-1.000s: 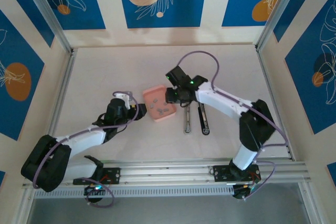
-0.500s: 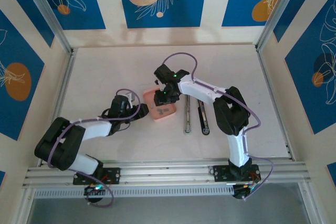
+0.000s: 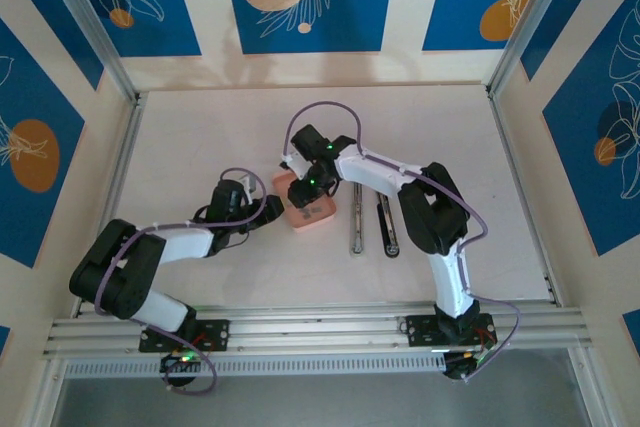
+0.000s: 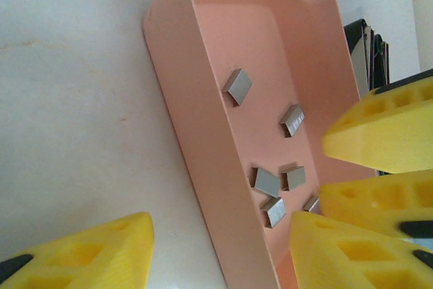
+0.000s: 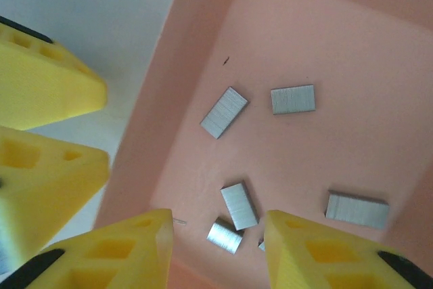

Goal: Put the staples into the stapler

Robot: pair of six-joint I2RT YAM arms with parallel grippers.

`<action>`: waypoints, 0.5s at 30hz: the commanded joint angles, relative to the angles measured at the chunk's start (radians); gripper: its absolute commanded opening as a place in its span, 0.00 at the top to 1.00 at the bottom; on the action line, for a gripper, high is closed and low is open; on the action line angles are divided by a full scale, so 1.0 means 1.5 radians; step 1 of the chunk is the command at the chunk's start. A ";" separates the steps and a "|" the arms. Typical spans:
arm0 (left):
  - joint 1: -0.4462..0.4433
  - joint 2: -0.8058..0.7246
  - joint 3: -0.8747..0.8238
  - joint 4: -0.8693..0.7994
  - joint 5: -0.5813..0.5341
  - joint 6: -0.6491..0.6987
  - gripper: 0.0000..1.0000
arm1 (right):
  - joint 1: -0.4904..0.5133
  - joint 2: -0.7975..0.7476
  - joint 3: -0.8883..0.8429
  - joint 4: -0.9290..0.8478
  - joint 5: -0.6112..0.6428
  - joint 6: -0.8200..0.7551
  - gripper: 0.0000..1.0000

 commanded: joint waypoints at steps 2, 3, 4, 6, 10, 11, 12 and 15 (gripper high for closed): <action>0.010 -0.040 -0.007 0.024 -0.017 -0.004 0.43 | 0.000 0.020 0.009 0.001 0.008 -0.052 0.59; 0.010 -0.049 -0.012 0.024 -0.024 -0.003 0.43 | 0.001 0.023 0.009 0.000 0.011 -0.054 0.59; 0.010 -0.060 -0.019 0.024 -0.035 0.000 0.43 | 0.001 0.027 0.011 -0.001 0.013 -0.056 0.59; 0.011 -0.086 -0.033 0.022 -0.058 0.004 0.42 | 0.002 0.035 0.014 -0.004 0.015 -0.059 0.59; 0.014 -0.141 -0.051 -0.003 -0.095 0.020 0.40 | 0.011 0.045 0.016 -0.005 0.015 -0.066 0.59; 0.015 -0.154 -0.052 -0.015 -0.104 0.026 0.40 | 0.014 0.049 0.017 -0.006 0.017 -0.069 0.59; 0.015 -0.163 -0.053 -0.025 -0.110 0.030 0.40 | 0.017 0.051 0.019 -0.008 0.020 -0.072 0.59; 0.016 -0.193 -0.058 -0.051 -0.130 0.039 0.39 | 0.023 0.058 0.022 -0.013 0.030 -0.078 0.59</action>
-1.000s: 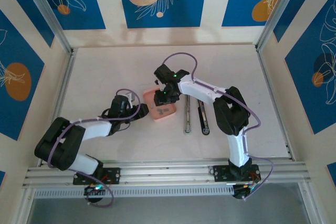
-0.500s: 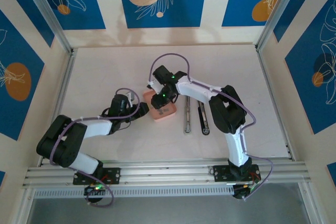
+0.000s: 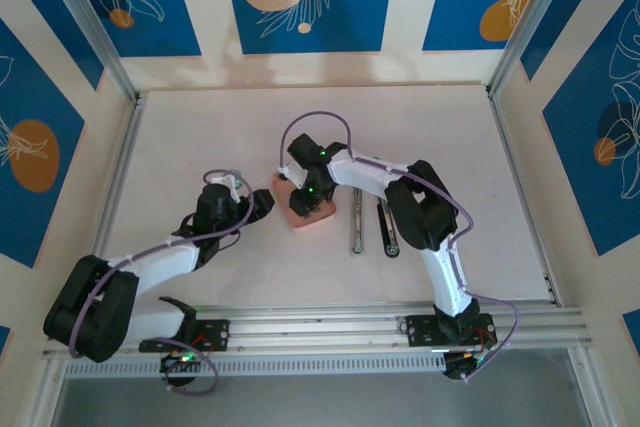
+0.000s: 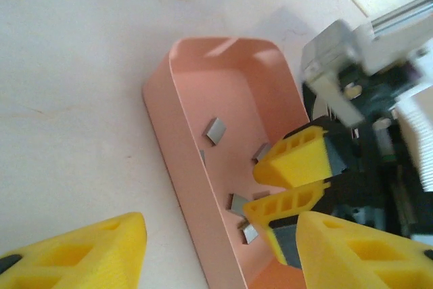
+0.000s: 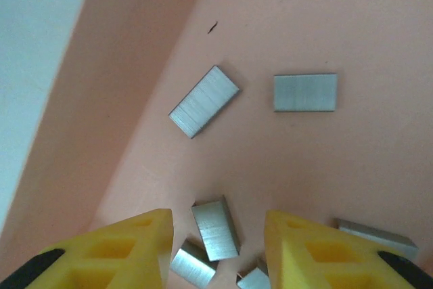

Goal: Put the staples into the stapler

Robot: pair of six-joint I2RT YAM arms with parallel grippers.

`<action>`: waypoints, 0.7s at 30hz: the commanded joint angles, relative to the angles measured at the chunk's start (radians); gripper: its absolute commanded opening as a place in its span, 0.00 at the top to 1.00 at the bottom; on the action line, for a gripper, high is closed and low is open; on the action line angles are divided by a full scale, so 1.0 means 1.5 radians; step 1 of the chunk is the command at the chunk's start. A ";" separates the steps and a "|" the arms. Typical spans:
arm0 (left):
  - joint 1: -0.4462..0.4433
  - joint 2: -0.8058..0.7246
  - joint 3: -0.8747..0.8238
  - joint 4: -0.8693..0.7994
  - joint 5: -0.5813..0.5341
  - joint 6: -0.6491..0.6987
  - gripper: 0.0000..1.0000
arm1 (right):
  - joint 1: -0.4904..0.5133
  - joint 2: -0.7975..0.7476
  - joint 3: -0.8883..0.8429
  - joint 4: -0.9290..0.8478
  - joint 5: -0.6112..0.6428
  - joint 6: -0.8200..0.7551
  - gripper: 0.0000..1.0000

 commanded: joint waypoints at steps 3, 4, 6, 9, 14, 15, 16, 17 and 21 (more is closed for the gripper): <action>0.011 -0.044 -0.017 -0.039 -0.050 0.024 0.39 | 0.010 0.016 0.021 -0.014 0.011 -0.019 0.59; 0.011 -0.047 -0.018 -0.040 -0.052 0.023 0.39 | 0.010 0.017 0.022 -0.017 0.015 -0.021 0.60; 0.012 -0.052 -0.019 -0.044 -0.053 0.024 0.38 | 0.013 0.020 0.023 -0.024 0.028 -0.025 0.60; 0.012 -0.051 -0.020 -0.045 -0.052 0.025 0.38 | 0.018 0.028 0.027 -0.035 0.056 -0.031 0.60; 0.012 -0.046 -0.019 -0.039 -0.047 0.025 0.38 | 0.019 0.046 0.036 -0.042 0.071 -0.028 0.65; 0.013 -0.046 -0.019 -0.040 -0.047 0.025 0.38 | 0.018 0.050 0.037 -0.044 0.072 -0.026 0.67; 0.012 -0.047 -0.019 -0.040 -0.046 0.025 0.38 | 0.018 0.052 0.039 -0.043 0.071 -0.022 0.69; 0.013 -0.047 -0.019 -0.041 -0.047 0.026 0.38 | 0.018 0.053 0.041 -0.046 0.069 -0.018 0.71; 0.012 -0.050 -0.019 -0.044 -0.047 0.029 0.38 | 0.014 0.050 0.044 -0.047 0.053 -0.003 0.78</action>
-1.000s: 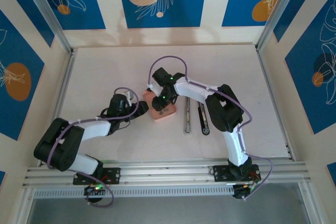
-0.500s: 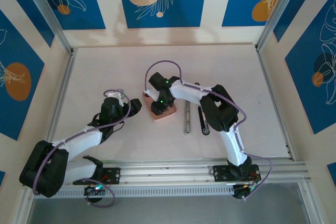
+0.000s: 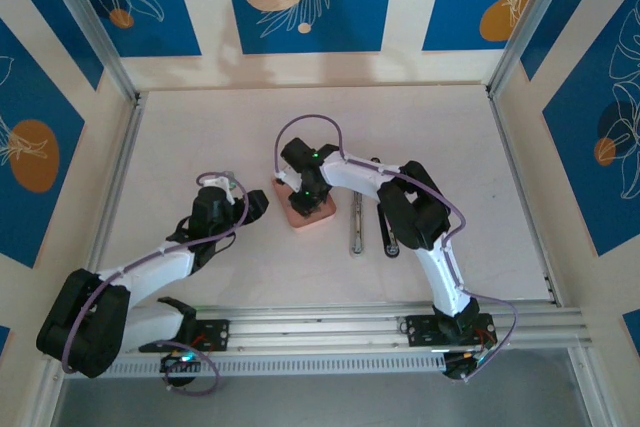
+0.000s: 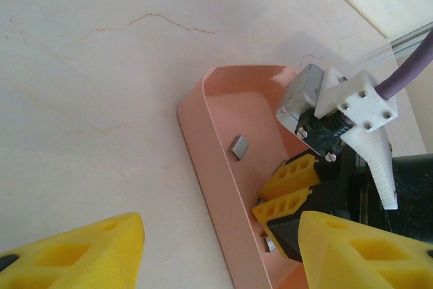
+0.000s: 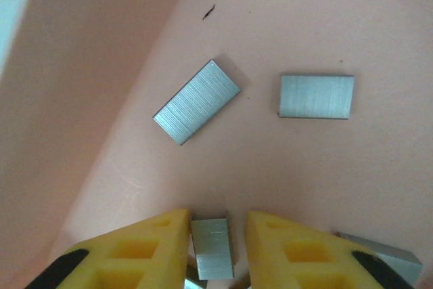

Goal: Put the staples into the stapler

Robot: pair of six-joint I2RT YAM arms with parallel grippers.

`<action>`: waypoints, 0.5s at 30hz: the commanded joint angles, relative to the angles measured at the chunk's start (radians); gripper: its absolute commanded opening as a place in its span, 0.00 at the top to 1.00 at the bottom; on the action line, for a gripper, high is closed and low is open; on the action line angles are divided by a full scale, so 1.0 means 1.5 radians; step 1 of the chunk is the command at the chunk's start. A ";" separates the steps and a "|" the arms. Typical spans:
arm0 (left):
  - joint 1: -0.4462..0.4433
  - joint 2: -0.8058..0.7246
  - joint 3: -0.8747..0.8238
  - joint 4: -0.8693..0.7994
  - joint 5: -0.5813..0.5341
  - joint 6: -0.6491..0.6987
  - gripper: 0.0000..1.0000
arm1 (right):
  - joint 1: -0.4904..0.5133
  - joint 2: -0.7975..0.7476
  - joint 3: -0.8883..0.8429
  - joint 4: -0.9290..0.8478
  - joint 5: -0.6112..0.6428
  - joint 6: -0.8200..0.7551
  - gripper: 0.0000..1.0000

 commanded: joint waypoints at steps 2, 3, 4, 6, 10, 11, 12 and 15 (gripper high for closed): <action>0.008 -0.010 -0.005 -0.011 -0.005 0.015 0.38 | -0.003 0.010 0.009 -0.012 -0.017 0.024 0.80; 0.008 -0.010 -0.004 -0.012 -0.005 0.015 0.38 | -0.004 0.003 0.006 -0.008 -0.020 0.031 0.81; 0.008 -0.011 -0.004 -0.013 -0.004 0.017 0.38 | -0.005 -0.007 -0.001 0.000 -0.023 0.041 0.81; 0.008 -0.012 -0.004 -0.014 -0.005 0.018 0.38 | -0.009 -0.028 -0.011 0.014 -0.030 0.058 0.82; 0.008 -0.017 -0.001 -0.018 -0.002 0.026 0.38 | -0.014 -0.073 -0.031 0.046 -0.036 0.099 0.84; 0.008 -0.019 0.000 -0.020 -0.002 0.029 0.39 | -0.015 -0.083 -0.036 0.054 -0.035 0.108 0.84; 0.008 -0.021 0.001 -0.023 -0.001 0.032 0.38 | -0.016 -0.091 -0.040 0.060 -0.035 0.117 0.84; 0.008 -0.030 0.002 -0.031 -0.001 0.039 0.38 | -0.018 -0.113 -0.047 0.069 -0.024 0.143 0.84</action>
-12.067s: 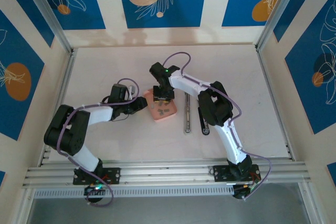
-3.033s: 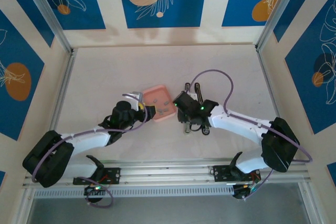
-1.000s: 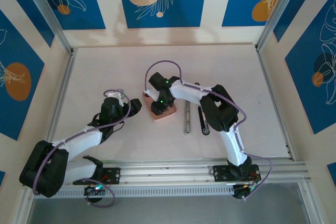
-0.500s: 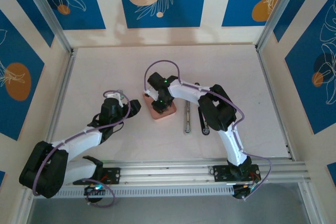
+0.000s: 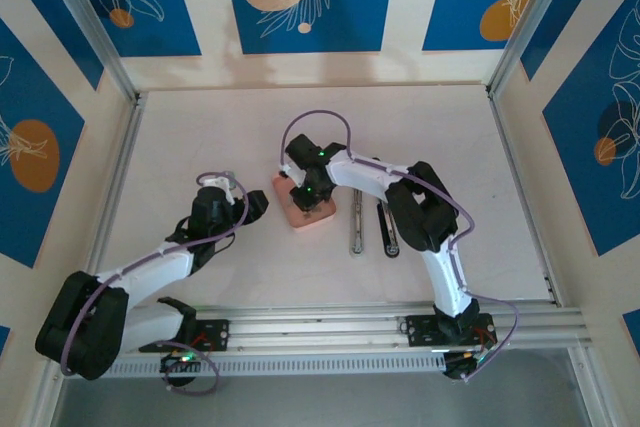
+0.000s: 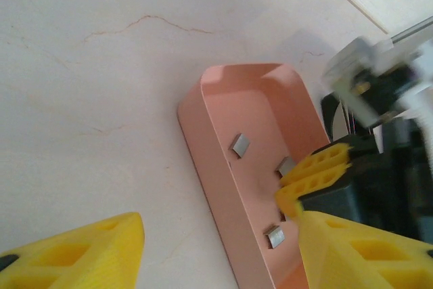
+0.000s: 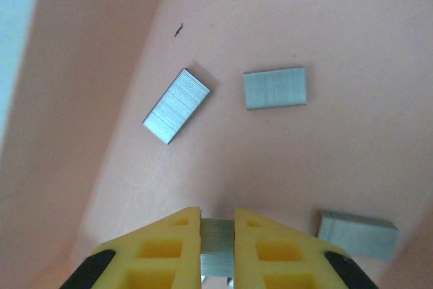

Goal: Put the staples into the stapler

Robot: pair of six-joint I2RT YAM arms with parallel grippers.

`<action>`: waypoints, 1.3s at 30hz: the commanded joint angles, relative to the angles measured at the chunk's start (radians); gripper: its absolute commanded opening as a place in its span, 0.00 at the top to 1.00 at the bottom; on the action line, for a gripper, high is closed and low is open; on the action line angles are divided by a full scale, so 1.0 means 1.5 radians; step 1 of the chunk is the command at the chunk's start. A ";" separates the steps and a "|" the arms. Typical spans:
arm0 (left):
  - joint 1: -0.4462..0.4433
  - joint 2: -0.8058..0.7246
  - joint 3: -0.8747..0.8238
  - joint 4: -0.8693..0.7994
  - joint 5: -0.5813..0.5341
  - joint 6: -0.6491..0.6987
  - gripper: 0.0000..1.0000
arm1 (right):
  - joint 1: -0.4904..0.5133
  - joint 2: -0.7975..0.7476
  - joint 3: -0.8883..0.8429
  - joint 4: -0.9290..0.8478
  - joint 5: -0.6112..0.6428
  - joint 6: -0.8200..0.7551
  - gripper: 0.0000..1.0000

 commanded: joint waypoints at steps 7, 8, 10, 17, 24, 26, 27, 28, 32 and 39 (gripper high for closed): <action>0.008 -0.034 -0.002 -0.023 0.002 0.028 0.38 | -0.003 -0.063 -0.014 0.029 0.025 0.082 0.85; 0.008 -0.037 -0.003 -0.023 0.002 0.028 0.38 | -0.003 -0.069 -0.018 0.037 0.028 0.090 0.85; 0.008 -0.040 -0.006 -0.023 0.002 0.028 0.38 | -0.003 -0.077 -0.028 0.048 0.033 0.107 0.85; 0.008 -0.035 -0.004 -0.016 0.022 0.030 0.38 | 0.015 -0.130 -0.064 0.059 0.054 0.163 0.85; 0.007 -0.017 -0.021 0.027 0.081 0.044 0.38 | 0.077 -0.251 -0.179 0.049 0.092 0.267 0.84; 0.007 -0.016 -0.031 0.042 0.089 0.048 0.38 | 0.099 -0.279 -0.216 0.048 0.102 0.307 0.84; 0.006 -0.016 -0.036 0.048 0.092 0.048 0.38 | 0.110 -0.293 -0.234 0.049 0.108 0.329 0.84; 0.006 -0.016 -0.039 0.053 0.094 0.048 0.38 | 0.119 -0.303 -0.252 0.050 0.113 0.346 0.85; 0.004 -0.018 -0.051 0.068 0.099 0.044 0.38 | 0.155 -0.333 -0.320 0.064 0.148 0.419 0.85; 0.003 -0.016 -0.053 0.066 0.112 0.049 0.38 | 0.178 -0.324 -0.355 0.040 0.143 0.471 0.85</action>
